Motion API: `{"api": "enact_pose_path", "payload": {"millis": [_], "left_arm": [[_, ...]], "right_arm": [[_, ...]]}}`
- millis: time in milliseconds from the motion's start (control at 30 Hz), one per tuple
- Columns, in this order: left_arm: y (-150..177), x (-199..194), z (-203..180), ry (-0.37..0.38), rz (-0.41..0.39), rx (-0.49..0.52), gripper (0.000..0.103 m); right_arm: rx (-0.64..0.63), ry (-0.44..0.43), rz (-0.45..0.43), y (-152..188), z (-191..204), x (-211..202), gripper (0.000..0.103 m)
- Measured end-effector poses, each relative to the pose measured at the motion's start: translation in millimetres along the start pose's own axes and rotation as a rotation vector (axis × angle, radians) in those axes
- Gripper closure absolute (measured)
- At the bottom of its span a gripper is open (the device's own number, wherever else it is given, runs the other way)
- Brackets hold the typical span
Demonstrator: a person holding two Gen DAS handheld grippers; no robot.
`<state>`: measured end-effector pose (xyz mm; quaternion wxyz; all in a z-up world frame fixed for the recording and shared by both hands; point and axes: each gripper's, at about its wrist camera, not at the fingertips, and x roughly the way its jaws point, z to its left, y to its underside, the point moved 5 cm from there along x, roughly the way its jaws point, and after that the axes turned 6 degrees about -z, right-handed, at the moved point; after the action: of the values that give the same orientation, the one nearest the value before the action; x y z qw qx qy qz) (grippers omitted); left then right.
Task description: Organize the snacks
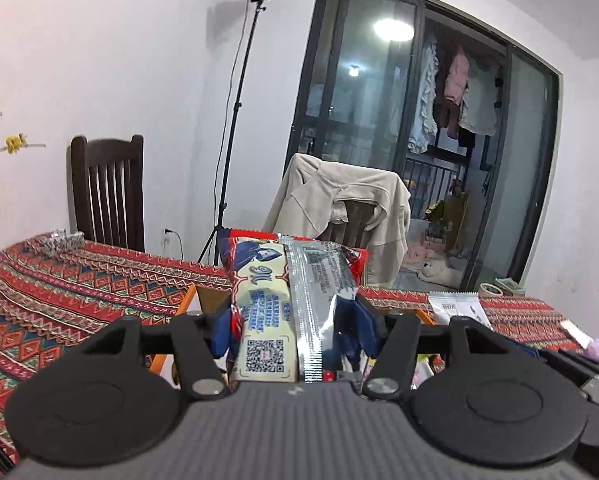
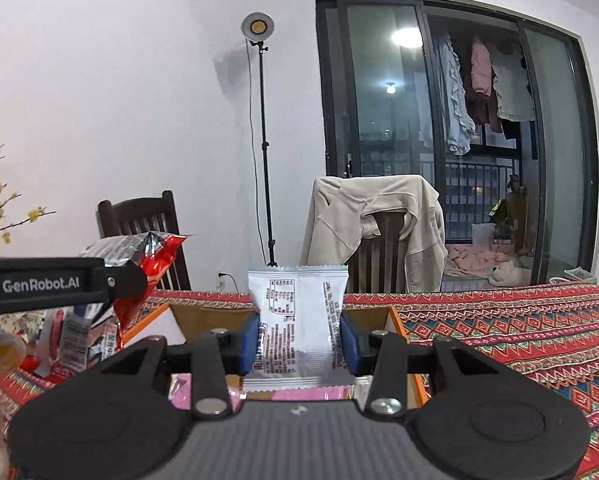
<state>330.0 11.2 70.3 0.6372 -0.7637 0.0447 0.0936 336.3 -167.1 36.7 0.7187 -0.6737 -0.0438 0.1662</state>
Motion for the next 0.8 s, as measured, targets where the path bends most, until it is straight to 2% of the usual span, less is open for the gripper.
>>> {"api": "enact_pose_path", "payload": {"millis": [133,233,300,367,533,700,733,800], "left_arm": [[2,30,7,-0.025,0.026,-0.012,0.043],[16,40,18,-0.034,0.040,-0.006,0.043],[24,50,19,-0.029,0.080,0.018,0.043],[30,58,23,-0.023,0.111,-0.015,0.043],[43,66,26,-0.017,0.148,-0.013,0.043],[47,65,24,-0.014,0.142,0.002,0.042],[48,65,22,-0.016,0.142,0.006,0.039],[48,66,21,-0.022,0.140,0.003,0.005]], "right_arm": [[0.003,0.018,0.018,4,-1,27,0.062],[-0.002,0.036,0.010,14,-3,36,0.062],[-0.032,0.027,0.031,24,-1,40,0.062],[-0.047,0.034,0.039,27,1,42,0.062],[-0.026,0.032,0.060,30,-5,45,0.062],[-0.004,0.034,0.076,34,-10,50,0.062],[-0.002,0.032,0.079,35,-10,51,0.061],[-0.006,0.026,0.098,37,-10,53,0.059]]}}
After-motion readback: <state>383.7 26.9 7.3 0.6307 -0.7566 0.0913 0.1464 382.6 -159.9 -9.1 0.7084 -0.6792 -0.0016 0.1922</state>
